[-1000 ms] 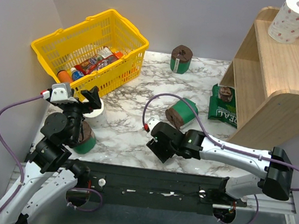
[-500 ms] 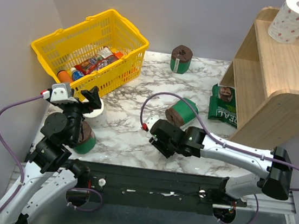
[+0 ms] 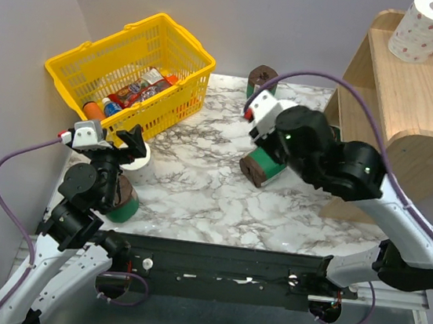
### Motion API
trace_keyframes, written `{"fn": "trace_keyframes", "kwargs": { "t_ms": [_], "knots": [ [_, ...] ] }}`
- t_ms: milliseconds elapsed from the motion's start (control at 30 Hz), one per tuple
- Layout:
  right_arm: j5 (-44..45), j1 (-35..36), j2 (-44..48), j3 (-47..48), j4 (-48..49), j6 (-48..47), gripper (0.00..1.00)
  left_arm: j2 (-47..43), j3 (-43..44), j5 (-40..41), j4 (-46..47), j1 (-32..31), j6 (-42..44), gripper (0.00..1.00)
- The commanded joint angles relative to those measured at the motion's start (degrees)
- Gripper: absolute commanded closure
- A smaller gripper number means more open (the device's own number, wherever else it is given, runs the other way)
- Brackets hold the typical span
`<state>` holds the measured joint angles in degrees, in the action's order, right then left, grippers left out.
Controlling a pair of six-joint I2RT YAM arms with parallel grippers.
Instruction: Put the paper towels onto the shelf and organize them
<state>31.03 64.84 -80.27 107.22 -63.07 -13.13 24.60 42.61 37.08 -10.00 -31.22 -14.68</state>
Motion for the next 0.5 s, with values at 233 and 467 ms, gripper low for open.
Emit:
{"fn": "trace_keyframes", "kwargs": {
  "t_ms": [233,467],
  "knots": [
    [12.8,-16.6,2.0,15.4,6.1,-24.7,0.62,-1.1,-0.7,2.2,0.8,0.3,-0.6,0.01],
    [18.0,-23.5,3.5,19.3,15.8,-33.6,0.62,-1.0,-0.7,2.3,0.8,0.3,-0.6,0.01]
  ]
}}
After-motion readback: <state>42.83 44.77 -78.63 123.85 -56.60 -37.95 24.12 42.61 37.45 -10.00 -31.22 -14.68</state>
